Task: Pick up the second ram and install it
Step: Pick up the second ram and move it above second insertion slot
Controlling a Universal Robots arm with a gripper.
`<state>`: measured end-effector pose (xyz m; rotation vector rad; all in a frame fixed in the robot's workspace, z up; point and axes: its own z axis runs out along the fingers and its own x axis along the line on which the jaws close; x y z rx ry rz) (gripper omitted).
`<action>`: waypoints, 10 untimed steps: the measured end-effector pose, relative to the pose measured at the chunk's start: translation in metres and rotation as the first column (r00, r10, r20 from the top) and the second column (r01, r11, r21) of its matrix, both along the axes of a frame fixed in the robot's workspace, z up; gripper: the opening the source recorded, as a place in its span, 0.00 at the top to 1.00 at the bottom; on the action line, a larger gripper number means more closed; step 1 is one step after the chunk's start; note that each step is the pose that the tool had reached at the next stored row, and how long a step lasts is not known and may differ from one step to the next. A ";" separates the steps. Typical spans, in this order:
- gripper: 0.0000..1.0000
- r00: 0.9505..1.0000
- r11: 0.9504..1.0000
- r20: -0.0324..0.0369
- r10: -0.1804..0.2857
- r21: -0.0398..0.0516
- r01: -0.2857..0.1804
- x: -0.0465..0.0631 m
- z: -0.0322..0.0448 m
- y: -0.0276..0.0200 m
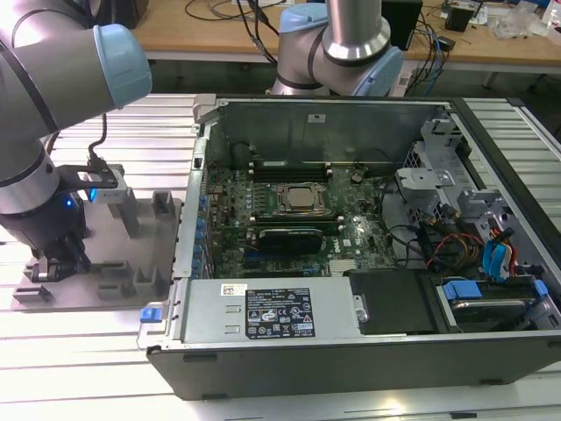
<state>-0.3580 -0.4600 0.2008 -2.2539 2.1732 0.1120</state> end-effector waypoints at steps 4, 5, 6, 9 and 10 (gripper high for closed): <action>0.89 1.000 1.000 0.000 0.000 0.000 0.000 0.000 0.0000 0.0000; 0.89 1.000 1.000 0.000 0.000 0.000 0.000 0.000 0.0000 0.0000; 0.89 1.000 1.000 0.000 0.000 0.000 0.000 0.000 0.0000 0.0000; 0.89 1.000 1.000 0.000 0.000 0.000 0.000 0.000 0.0064 0.0000; 0.89 1.000 1.000 0.000 0.000 0.000 0.000 0.000 0.0118 0.0000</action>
